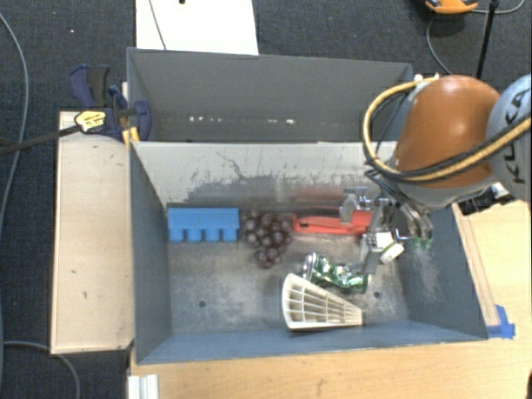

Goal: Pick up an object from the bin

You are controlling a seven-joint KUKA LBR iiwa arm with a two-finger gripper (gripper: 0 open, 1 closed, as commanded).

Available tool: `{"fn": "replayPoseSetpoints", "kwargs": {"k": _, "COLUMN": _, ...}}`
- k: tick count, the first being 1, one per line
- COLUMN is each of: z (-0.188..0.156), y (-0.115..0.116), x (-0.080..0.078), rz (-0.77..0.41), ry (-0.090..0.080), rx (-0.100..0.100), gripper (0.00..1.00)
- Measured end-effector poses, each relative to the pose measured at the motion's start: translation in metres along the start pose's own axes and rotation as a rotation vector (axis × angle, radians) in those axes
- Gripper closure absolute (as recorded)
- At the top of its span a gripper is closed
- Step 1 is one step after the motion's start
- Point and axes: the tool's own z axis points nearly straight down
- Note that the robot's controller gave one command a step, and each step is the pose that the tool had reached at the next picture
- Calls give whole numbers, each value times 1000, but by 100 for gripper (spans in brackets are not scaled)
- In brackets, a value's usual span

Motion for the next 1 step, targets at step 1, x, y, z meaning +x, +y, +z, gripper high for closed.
{"fn": "replayPoseSetpoints", "kwargs": {"k": 1, "z": -5, "y": 0, "x": -2, "rz": 0, "ry": -9, "rx": 0, "gripper": 0}}
